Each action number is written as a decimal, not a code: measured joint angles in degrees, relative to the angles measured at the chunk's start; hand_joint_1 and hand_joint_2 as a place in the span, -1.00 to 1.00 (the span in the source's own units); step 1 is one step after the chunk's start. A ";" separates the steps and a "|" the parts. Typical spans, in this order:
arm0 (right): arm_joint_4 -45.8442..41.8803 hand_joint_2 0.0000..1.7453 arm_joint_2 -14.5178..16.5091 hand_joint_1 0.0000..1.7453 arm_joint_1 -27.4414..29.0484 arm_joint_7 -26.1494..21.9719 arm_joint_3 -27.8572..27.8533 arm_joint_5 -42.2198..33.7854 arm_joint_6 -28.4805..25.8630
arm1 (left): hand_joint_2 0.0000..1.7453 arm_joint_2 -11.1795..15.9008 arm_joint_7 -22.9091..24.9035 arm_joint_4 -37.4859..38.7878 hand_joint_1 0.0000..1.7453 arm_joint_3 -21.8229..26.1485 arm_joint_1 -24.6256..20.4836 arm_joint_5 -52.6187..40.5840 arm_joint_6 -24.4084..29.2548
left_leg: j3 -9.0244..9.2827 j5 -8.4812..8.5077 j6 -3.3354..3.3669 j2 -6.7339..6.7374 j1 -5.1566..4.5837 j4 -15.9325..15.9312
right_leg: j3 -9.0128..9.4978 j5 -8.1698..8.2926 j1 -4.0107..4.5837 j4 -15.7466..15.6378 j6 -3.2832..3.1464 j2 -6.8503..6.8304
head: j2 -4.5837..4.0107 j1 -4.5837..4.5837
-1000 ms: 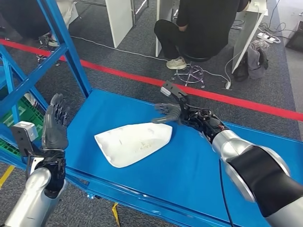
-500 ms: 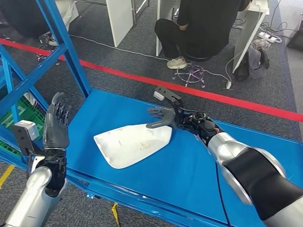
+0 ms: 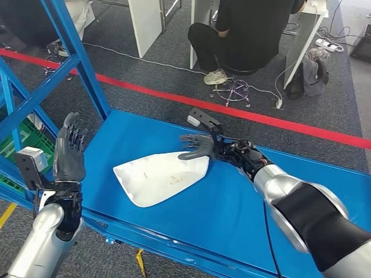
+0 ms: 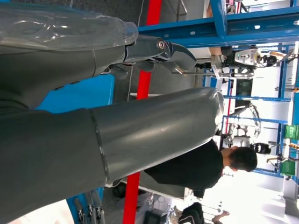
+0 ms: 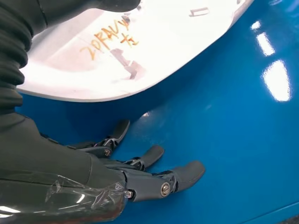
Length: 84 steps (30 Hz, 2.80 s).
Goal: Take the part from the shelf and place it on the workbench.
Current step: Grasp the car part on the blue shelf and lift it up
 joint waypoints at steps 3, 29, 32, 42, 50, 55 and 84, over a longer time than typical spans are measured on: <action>0.00 1.00 0.16 -1.00 0.13 0.04 0.06 0.03 -0.32 | -1.00 -0.05 0.10 0.00 -1.00 -0.02 -0.02 -0.11 0.08 | 0.00 0.00 0.00 0.00 0.00 0.00 | 0.01 0.00 0.01 0.00 0.00 0.00 | 0.00 0.00; -0.04 1.00 0.92 -1.00 3.01 1.52 1.87 1.22 -0.47 | -1.00 -0.05 1.24 -0.04 -1.00 -0.55 0.00 -0.11 1.65 | 0.62 -0.11 -0.13 0.01 0.00 -0.03 | 0.59 -0.22 0.01 -0.01 -0.07 0.01 | 0.00 -0.04; -0.04 1.00 0.93 -1.00 3.03 1.54 1.91 1.22 -0.48 | -1.00 -0.05 1.24 -0.05 -1.00 -0.55 0.00 -0.11 1.66 | 0.64 -0.11 -0.13 0.01 0.00 -0.03 | 0.62 -0.22 0.01 -0.01 -0.07 0.01 | 0.00 -0.04; -0.07 1.00 1.17 -1.00 3.36 1.71 1.99 1.72 -0.45 | -1.00 -0.04 1.52 -0.14 -1.00 -0.55 0.02 -0.10 2.14 | 0.70 -0.13 -0.15 0.01 0.00 -0.04 | 0.68 -0.25 0.01 -0.01 -0.05 0.01 | -0.01 -0.04; -0.07 1.00 1.54 -1.00 4.24 1.71 3.02 2.71 -0.69 | -1.00 0.02 2.02 -0.66 -1.00 -0.57 0.05 -0.06 2.78 | 1.02 -0.26 -0.23 0.02 0.01 -0.05 | 0.97 -0.36 0.01 -0.03 -0.09 0.04 | 0.00 -0.05; -0.07 1.00 1.54 -1.00 4.33 2.11 3.42 2.94 -1.33 | -1.00 0.04 2.07 -0.72 -1.00 -0.63 0.02 0.04 2.56 | 1.33 -0.39 -0.22 0.05 0.02 -0.05 | 1.17 -0.48 0.00 -0.04 -0.15 0.04 | -0.01 -0.06; -0.48 1.00 4.36 1.00 3.35 0.97 6.43 5.33 -3.47 | -1.00 -0.06 1.16 -0.72 -1.00 -1.57 -0.66 0.89 2.37 | 1.44 -0.47 -0.23 0.12 0.04 -0.06 | 1.36 -0.53 0.01 -0.02 -0.14 0.13 | -0.01 -0.08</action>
